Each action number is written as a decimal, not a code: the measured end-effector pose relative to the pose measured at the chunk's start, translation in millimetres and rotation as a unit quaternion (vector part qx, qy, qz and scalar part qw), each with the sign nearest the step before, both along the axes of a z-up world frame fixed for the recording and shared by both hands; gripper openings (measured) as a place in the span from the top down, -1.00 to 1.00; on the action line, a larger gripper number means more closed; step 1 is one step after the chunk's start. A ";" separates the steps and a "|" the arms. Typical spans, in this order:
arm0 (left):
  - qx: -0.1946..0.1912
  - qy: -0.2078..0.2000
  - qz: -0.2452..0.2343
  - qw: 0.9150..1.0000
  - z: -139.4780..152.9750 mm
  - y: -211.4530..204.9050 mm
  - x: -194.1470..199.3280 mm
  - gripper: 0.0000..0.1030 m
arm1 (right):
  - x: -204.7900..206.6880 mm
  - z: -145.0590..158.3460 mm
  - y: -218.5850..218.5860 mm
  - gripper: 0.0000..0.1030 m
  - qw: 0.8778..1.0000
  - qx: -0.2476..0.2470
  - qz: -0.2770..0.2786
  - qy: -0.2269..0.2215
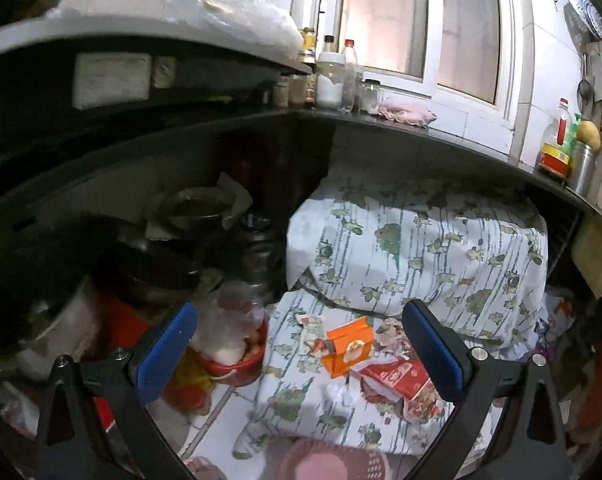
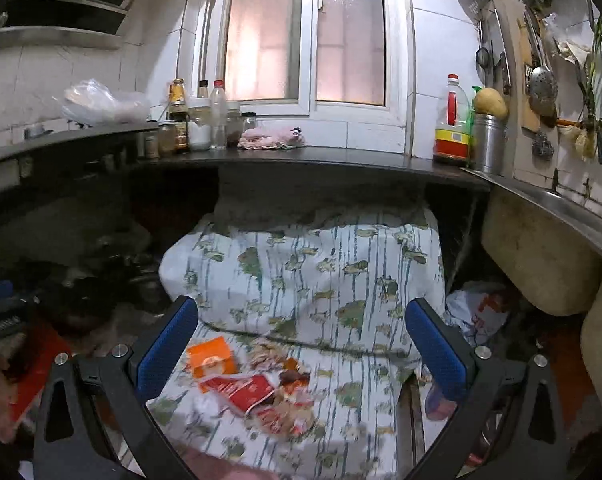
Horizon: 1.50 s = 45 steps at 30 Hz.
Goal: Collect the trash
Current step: 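Lower the right tool toward the red paper bag while the left tool approaches the white tissue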
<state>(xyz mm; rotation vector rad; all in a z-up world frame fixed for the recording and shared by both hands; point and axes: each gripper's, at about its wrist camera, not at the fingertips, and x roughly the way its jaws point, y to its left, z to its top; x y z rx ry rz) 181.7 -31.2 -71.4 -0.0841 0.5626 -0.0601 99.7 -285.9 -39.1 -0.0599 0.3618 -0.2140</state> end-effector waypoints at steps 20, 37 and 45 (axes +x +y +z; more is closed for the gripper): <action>0.032 0.170 -0.029 0.985 -166.0 -17.3 139.7 -0.99 | 146.5 -181.2 -68.7 -0.58 0.966 0.089 0.031 0.239; 0.001 0.246 -0.010 0.969 -206.1 -25.7 174.7 -0.91 | 164.9 -261.4 41.2 -0.59 0.918 -0.125 0.176 0.333; 0.018 0.259 -0.013 0.966 -211.7 -25.8 172.9 -0.91 | 178.0 -287.7 61.9 -0.52 0.909 -0.151 0.180 0.346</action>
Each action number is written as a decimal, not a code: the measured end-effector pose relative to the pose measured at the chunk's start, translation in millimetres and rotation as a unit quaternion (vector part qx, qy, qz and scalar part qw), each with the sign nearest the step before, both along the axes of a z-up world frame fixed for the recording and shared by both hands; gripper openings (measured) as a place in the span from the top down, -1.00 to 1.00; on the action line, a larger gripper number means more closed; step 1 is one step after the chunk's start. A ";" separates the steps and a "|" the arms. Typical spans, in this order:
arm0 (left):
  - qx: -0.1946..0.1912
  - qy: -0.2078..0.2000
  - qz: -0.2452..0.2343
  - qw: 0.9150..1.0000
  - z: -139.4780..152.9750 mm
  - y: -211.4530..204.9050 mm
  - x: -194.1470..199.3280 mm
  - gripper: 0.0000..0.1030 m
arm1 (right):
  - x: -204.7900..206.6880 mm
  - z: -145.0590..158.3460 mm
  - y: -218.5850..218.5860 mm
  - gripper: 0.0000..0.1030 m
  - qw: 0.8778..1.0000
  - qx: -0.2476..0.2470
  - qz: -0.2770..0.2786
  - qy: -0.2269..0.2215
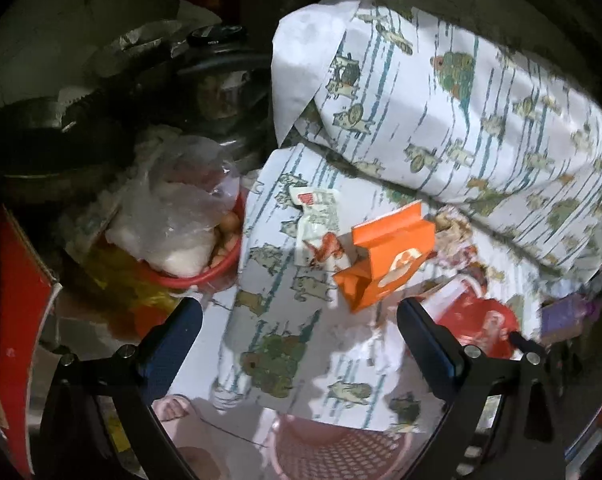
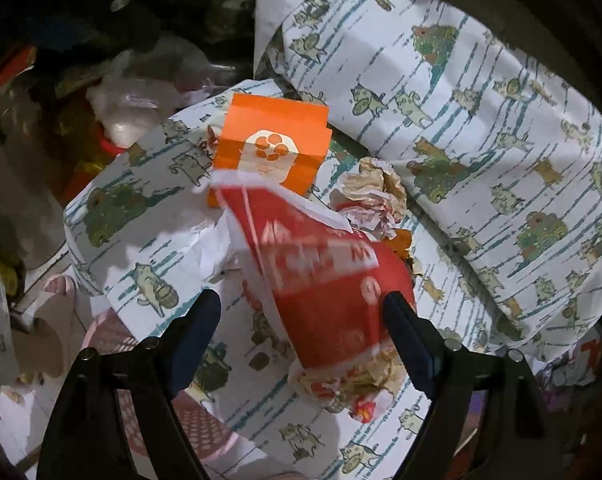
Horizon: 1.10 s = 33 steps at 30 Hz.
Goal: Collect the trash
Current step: 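Lower the right tool toward the red paper bag while the left tool approaches the white tissue, then close the right gripper on the red paper bag while the left gripper grasps the white tissue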
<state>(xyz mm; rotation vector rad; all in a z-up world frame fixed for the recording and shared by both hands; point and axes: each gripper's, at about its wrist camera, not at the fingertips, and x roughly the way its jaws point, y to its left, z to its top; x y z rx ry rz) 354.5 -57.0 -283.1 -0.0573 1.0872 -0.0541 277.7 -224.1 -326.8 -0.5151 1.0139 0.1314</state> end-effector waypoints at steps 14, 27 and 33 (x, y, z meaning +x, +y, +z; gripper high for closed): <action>0.034 0.052 -0.076 0.995 -37.8 -44.2 2.6 -0.34 | -6.9 76.2 -91.8 0.93 0.957 0.244 -0.133 -0.080; 0.028 0.139 -0.151 0.978 -112.5 -108.8 8.6 0.26 | -15.7 93.9 -175.9 0.92 0.928 0.280 -0.223 -0.102; 0.027 0.155 -0.146 0.977 -123.5 -117.2 9.9 0.26 | -21.8 95.9 -185.8 0.92 0.927 0.273 -0.234 -0.104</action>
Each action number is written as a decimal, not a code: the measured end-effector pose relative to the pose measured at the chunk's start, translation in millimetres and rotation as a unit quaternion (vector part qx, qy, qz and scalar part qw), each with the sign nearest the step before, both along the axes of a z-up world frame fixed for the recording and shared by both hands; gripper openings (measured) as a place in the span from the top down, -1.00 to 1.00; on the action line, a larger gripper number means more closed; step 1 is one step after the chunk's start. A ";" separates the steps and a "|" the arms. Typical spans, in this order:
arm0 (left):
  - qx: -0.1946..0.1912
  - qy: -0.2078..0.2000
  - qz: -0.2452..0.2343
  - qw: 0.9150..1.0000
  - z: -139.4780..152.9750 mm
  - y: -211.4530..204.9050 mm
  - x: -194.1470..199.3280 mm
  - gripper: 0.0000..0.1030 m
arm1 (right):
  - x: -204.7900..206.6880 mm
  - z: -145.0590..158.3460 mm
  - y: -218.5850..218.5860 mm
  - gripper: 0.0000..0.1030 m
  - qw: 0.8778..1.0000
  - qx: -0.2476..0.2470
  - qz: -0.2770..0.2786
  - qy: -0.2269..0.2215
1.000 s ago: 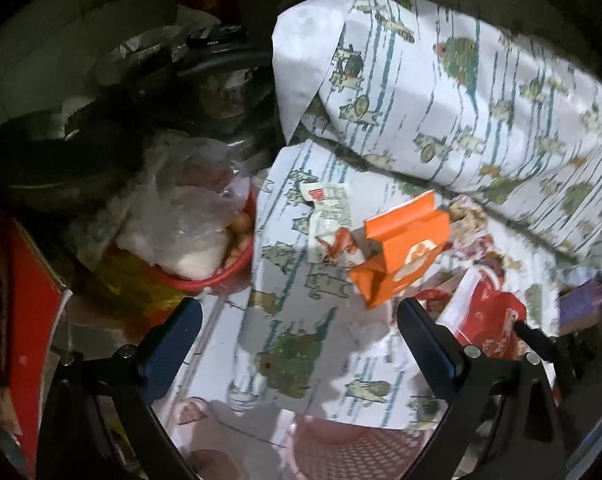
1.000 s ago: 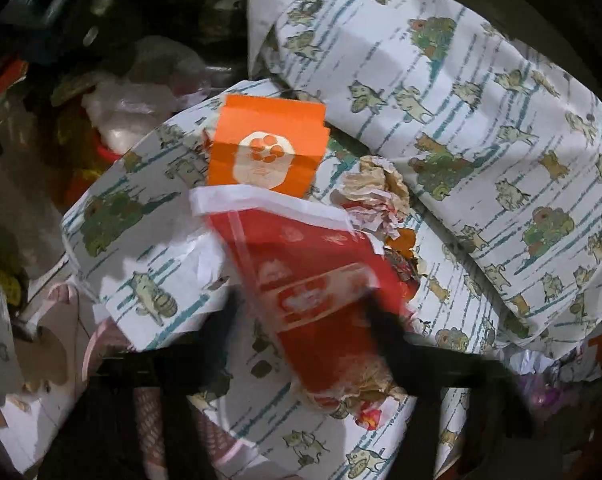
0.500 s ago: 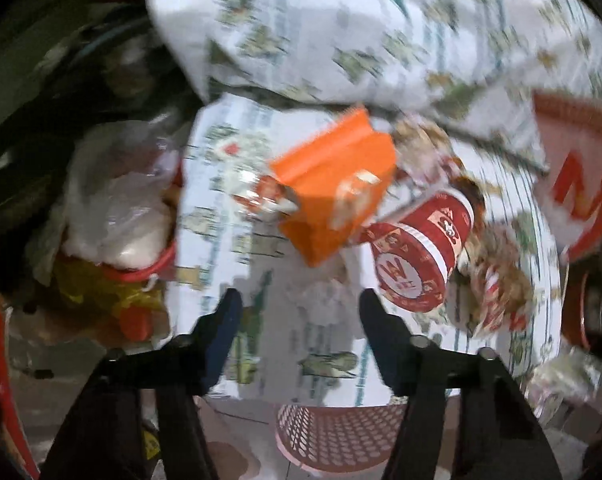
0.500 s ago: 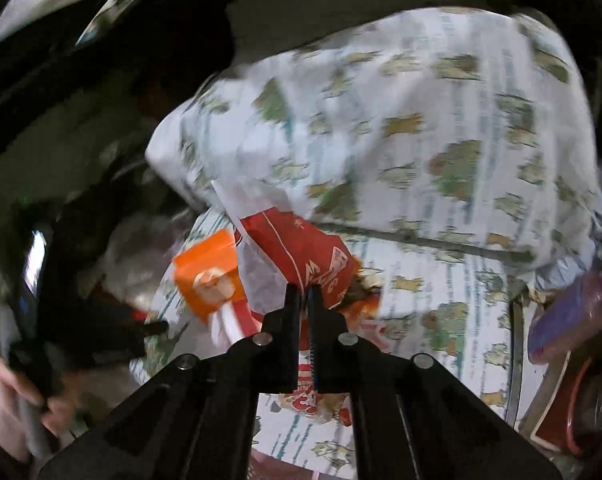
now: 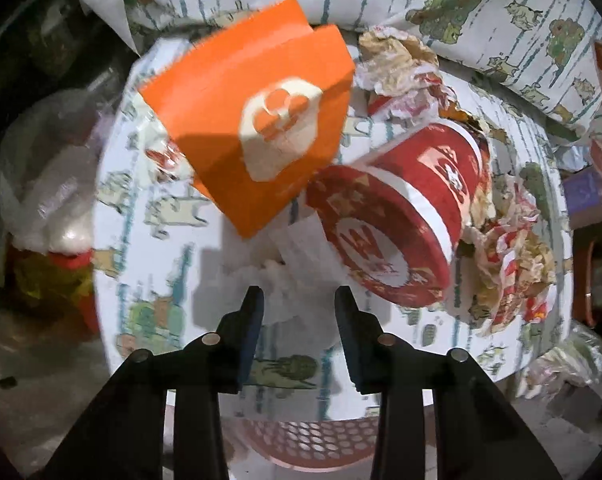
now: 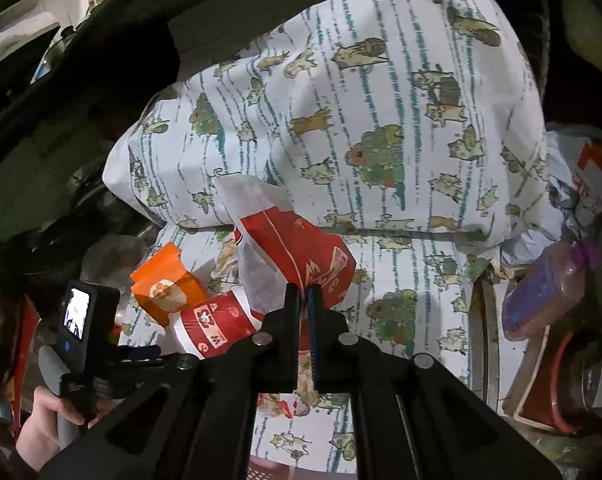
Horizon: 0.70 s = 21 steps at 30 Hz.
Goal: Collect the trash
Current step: 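Close the right gripper on the red paper bag while the left gripper grasps the white tissue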
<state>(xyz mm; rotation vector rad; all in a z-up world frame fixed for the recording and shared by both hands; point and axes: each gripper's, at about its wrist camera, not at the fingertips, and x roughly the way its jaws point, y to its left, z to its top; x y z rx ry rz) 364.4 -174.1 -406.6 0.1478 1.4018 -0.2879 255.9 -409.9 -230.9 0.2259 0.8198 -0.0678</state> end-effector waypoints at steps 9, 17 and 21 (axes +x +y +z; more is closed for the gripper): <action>-0.045 0.025 0.007 0.999 -2.0 -5.8 -5.6 0.87 | -7.5 3.7 -4.2 0.91 1.000 -0.009 -0.009 -0.002; -0.080 -0.048 -0.010 0.996 66.5 4.3 -14.6 0.88 | -13.8 12.3 -3.9 0.91 1.000 0.003 -0.012 -0.015; -0.131 -0.071 0.016 0.989 94.3 30.0 -12.3 0.88 | -17.4 17.7 3.0 0.91 1.000 0.008 -0.005 -0.024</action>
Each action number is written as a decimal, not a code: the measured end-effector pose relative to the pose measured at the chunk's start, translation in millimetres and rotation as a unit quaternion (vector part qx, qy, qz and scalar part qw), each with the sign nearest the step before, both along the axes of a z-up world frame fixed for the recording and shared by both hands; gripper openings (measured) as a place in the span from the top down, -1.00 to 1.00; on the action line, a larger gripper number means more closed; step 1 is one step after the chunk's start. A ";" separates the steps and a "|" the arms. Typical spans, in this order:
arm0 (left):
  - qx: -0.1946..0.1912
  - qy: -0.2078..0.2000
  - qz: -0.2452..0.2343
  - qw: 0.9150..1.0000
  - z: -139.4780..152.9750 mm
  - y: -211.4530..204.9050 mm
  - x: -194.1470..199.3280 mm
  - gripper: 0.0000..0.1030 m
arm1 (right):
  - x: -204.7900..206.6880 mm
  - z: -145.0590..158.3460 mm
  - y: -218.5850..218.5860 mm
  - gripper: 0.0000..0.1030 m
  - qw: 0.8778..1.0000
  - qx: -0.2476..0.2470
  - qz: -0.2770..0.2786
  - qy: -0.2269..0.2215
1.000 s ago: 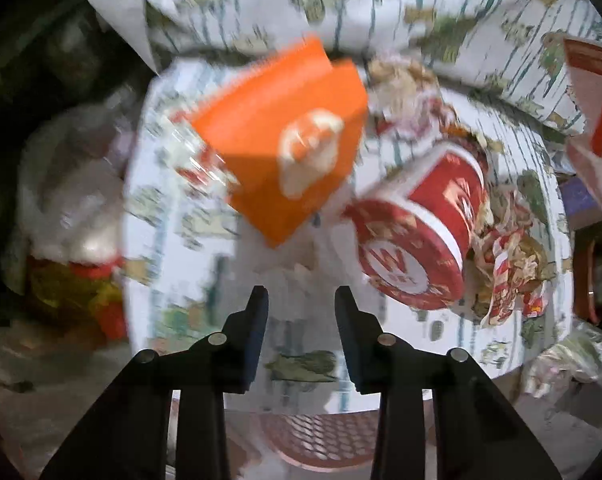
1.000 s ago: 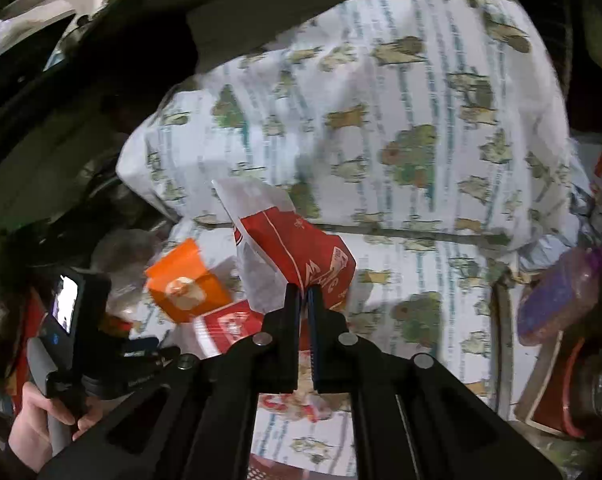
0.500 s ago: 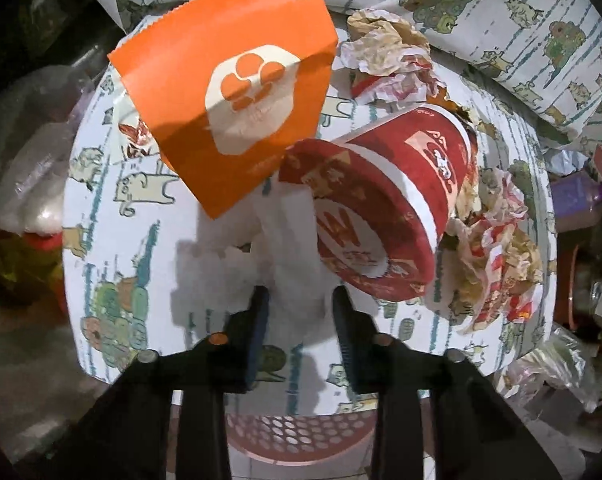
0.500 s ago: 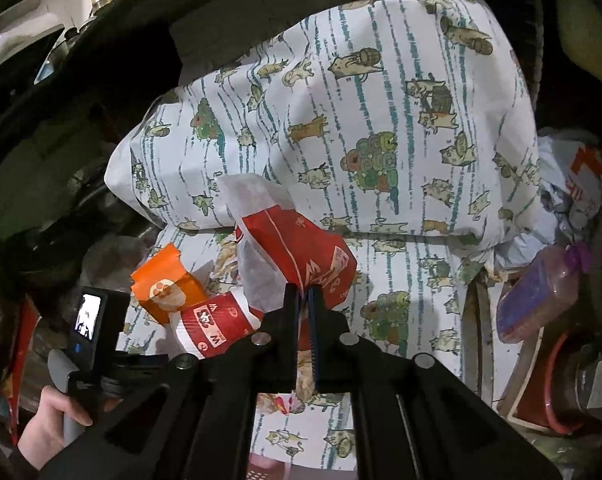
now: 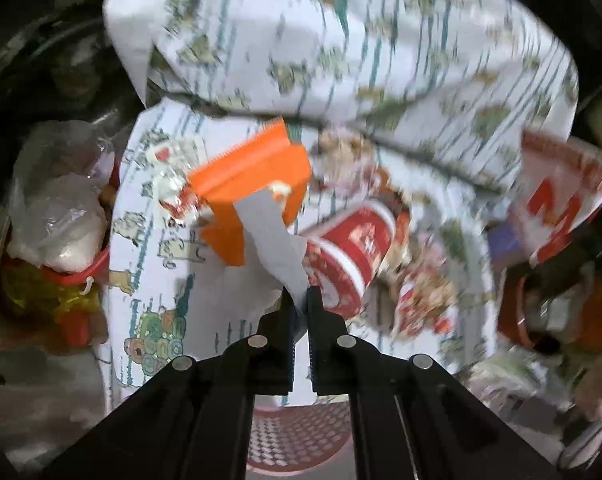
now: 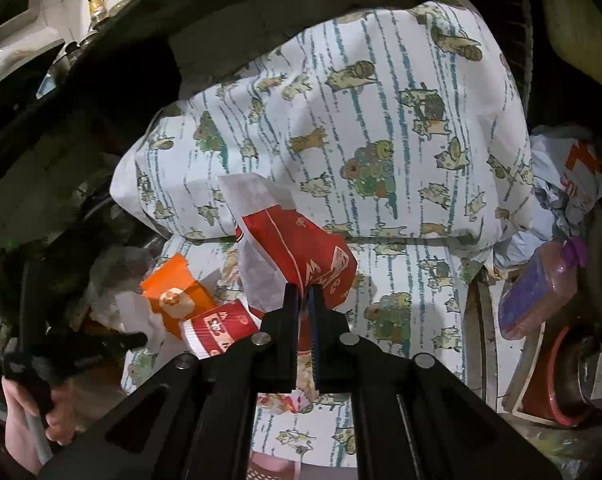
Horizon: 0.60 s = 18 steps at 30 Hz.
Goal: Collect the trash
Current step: 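Close the right gripper on the red paper bag while the left gripper grasps the white tissue, then carry the red bag in the right gripper and tissue in the left over the pink basket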
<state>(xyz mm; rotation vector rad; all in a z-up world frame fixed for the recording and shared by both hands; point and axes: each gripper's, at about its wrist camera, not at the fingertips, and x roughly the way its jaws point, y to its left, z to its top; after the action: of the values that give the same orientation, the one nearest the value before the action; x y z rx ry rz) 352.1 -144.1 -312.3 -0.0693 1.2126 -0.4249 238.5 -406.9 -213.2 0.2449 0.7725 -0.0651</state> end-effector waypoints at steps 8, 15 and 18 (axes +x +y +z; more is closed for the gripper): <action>-0.034 -0.095 0.040 0.994 64.2 38.8 -25.4 0.88 | -31.4 30.7 23.0 0.91 0.999 0.020 0.018 -0.047; -0.075 -0.132 0.010 0.988 131.3 51.8 -91.6 0.88 | -64.5 65.5 62.0 0.91 0.995 -0.001 0.051 -0.084; -0.115 -0.126 -0.012 0.985 153.6 53.3 -121.9 0.88 | -86.8 76.5 77.0 0.91 0.994 0.000 0.067 -0.091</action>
<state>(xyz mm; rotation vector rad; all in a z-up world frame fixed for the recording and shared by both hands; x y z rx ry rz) 230.2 -90.8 -158.8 -0.1940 0.9122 -0.5758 151.7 -329.9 -136.6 0.1960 0.6056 0.0830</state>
